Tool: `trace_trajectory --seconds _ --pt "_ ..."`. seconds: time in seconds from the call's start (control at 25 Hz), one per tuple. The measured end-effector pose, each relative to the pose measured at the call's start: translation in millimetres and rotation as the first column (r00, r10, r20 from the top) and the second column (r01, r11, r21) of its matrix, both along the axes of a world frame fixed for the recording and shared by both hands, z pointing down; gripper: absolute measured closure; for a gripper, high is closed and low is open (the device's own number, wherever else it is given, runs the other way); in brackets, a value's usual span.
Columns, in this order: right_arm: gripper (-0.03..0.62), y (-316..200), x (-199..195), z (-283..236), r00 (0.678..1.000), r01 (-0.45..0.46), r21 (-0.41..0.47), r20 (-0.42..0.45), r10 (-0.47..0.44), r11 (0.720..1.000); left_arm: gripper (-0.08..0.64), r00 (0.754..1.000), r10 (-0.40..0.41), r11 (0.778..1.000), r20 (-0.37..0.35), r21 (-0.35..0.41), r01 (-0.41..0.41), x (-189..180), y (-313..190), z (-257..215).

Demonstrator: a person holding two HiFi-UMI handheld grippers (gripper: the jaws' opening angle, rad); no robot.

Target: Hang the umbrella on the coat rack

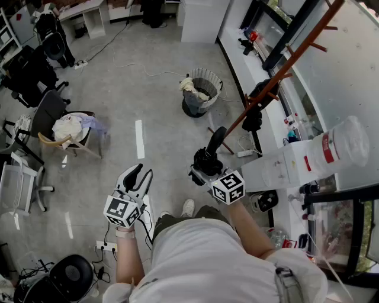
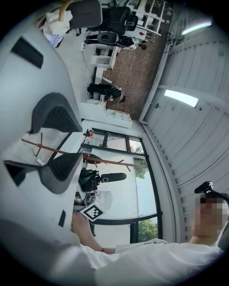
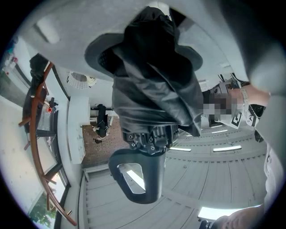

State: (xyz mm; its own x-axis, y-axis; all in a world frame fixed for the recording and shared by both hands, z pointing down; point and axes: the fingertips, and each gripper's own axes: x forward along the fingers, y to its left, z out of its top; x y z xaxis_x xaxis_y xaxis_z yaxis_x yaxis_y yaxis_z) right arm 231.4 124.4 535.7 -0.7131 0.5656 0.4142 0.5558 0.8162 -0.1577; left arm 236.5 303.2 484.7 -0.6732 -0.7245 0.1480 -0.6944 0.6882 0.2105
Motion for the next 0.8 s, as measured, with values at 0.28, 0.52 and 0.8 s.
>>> trace_trajectory --seconds 0.28,0.52,0.8 --pt "0.313 -70 -8 5 0.996 -0.086 -0.026 -0.034 0.085 0.996 0.431 0.999 0.030 0.999 -0.032 -0.026 -0.031 -15 -43 -1" --pt "0.313 -93 -22 10 0.996 -0.083 -0.057 -0.030 0.081 0.995 0.431 0.998 0.056 0.996 -0.027 -0.066 -0.058 -37 -76 -2" --pt "0.313 -109 -43 23 0.994 -0.080 -0.100 -0.075 0.073 0.992 0.431 0.995 0.081 0.992 -0.058 -0.089 -0.086 -61 -107 4"
